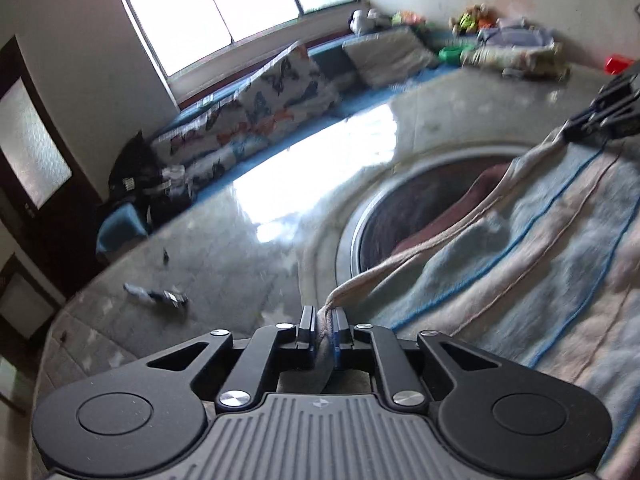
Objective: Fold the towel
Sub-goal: 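Lower the folded towel edge with both grippers and release it flat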
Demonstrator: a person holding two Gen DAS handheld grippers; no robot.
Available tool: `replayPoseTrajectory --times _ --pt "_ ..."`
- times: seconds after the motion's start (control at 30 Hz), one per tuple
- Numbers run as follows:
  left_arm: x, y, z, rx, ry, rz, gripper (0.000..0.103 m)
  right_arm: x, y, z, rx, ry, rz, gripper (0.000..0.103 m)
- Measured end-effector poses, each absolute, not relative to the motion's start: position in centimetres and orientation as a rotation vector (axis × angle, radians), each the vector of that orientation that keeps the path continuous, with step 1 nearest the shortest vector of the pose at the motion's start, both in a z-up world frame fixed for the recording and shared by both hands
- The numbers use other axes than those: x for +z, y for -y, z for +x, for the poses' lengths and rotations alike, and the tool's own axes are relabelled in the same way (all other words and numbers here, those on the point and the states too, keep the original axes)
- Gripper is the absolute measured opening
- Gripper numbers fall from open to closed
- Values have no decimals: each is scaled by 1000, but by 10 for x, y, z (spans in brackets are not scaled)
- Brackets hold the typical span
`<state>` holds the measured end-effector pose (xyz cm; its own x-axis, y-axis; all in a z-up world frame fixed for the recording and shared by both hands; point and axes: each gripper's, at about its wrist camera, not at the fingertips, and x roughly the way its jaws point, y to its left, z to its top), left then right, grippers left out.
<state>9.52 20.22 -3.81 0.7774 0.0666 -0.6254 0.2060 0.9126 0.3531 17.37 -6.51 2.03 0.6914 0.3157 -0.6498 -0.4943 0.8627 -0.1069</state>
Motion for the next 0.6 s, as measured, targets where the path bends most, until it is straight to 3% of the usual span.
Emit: replayPoseTrajectory --times 0.17,0.37,0.6 --pt "-25 -209 99 -29 -659 357 24 37 61 168 486 -659 -267 14" --pt "0 -202 93 -21 -600 307 24 46 29 154 637 -667 -256 14" --pt "-9 -167 103 -205 -676 212 22 29 -13 160 702 -704 -276 15"
